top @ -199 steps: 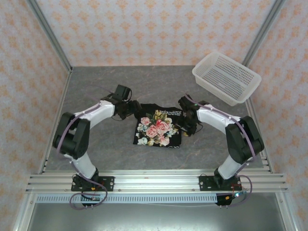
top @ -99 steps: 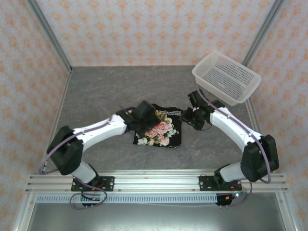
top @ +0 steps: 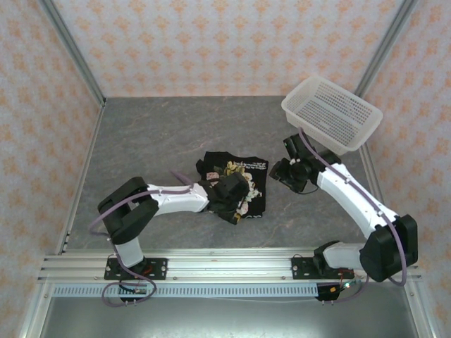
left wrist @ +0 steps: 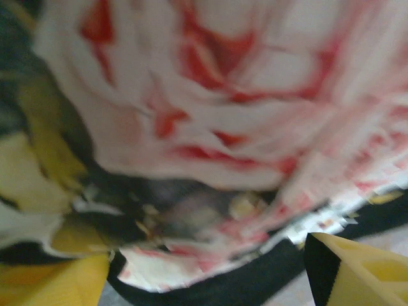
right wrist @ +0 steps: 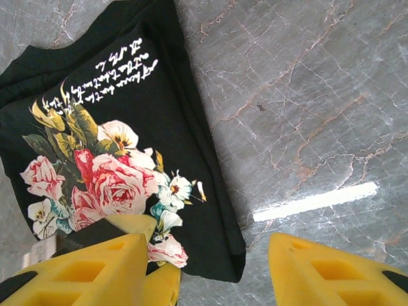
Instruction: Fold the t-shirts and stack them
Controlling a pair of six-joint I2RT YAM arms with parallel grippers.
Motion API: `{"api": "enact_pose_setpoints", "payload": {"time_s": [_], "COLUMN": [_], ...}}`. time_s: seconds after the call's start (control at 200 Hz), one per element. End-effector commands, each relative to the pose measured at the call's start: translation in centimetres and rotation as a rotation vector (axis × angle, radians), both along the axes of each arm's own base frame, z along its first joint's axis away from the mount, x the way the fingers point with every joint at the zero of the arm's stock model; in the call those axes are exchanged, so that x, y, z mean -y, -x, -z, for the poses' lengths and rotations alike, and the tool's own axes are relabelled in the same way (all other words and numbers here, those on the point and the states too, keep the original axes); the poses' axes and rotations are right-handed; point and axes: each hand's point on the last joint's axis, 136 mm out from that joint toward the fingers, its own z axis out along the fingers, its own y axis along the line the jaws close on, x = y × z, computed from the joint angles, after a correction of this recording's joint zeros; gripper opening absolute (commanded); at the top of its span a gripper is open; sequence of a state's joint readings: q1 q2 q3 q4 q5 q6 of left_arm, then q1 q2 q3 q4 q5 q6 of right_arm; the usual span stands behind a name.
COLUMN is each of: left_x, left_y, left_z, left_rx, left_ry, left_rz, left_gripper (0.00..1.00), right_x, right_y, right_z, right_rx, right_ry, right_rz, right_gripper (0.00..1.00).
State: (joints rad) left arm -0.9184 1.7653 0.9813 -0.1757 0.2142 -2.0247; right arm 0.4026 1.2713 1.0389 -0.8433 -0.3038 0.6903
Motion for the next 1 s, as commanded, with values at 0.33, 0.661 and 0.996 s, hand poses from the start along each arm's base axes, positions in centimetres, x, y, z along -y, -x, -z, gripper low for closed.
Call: {"api": "enact_pose_setpoints", "payload": {"time_s": [0.33, 0.661, 0.996], "left_x": [-8.5, -20.3, -33.8], "left_y": [-4.8, -11.6, -17.8], "left_z": [6.3, 6.0, 6.3], "left_rx": [-0.085, -0.062, -0.122], "left_ry": [-0.127, -0.232, -0.42], "left_rz": [-0.418, -0.516, -0.133], "left_gripper": [0.46, 0.35, 0.34], "right_x": [1.9, 2.1, 2.0], "right_y": [1.7, 1.8, 1.1], "right_z": [0.7, 0.9, 1.1], "right_rx": [-0.02, -0.021, -0.018], "right_ry": [0.052, 0.054, 0.056], "right_rz": [0.044, 0.063, 0.069], "right_gripper": [0.51, 0.5, 0.5]}}
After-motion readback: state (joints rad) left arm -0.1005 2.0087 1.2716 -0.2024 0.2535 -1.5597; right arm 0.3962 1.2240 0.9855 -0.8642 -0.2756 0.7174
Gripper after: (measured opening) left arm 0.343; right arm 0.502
